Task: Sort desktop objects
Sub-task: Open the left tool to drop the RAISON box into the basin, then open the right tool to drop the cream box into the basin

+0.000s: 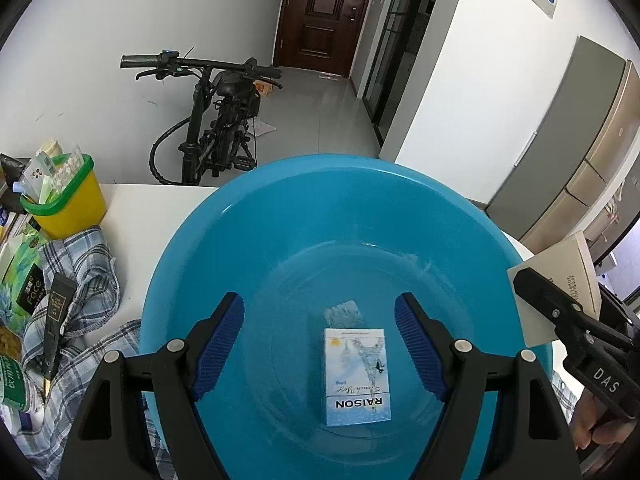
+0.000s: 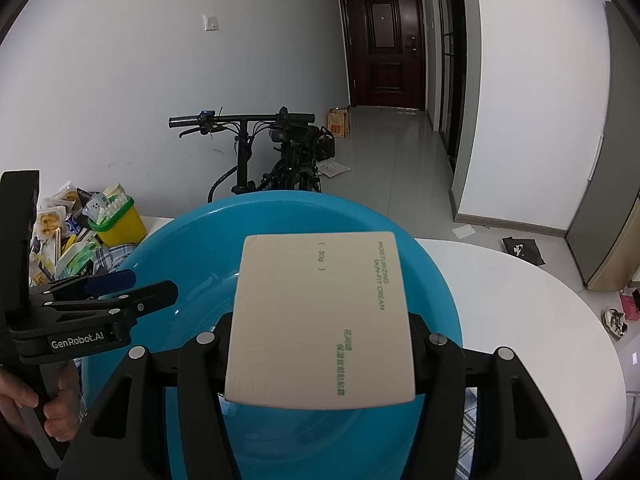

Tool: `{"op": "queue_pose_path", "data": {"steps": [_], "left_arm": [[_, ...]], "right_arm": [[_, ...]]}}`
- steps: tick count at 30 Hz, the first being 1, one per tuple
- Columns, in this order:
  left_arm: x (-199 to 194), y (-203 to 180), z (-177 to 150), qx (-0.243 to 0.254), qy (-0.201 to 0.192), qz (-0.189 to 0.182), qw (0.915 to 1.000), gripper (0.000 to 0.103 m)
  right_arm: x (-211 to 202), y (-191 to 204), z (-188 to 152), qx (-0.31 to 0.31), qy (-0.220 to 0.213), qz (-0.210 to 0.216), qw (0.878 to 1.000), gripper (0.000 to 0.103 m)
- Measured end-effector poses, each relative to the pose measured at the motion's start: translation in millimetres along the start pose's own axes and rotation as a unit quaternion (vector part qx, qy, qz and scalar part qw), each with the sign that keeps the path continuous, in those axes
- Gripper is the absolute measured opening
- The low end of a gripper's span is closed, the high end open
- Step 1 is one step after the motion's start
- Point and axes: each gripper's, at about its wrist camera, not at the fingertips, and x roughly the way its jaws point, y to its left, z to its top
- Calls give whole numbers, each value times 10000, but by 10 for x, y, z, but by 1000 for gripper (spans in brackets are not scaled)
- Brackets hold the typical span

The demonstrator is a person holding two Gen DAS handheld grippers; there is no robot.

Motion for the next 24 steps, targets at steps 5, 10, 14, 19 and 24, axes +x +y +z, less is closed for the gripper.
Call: {"op": "queue_pose_path", "data": {"steps": [5, 10, 14, 19, 24], "left_arm": [[-13, -18, -1, 17, 18, -12, 10000, 80], [-54, -35, -3, 82, -63, 9, 9999, 80], [-65, -34, -8, 74, -62, 5, 10000, 80], [-74, -38, -6, 72, -73, 14, 9999, 80], [-179, -71, -14, 101, -363, 67, 9993, 80]], "right_arm": [[-5, -19, 3, 47, -22, -45, 10000, 65], [-22, -24, 12, 75, -61, -64, 9999, 67], [-17, -21, 11, 75, -63, -69, 9999, 67], [-16, -22, 9, 65, -61, -74, 9999, 67], [-51, -22, 15, 74, -190, -88, 9998, 73]]}}
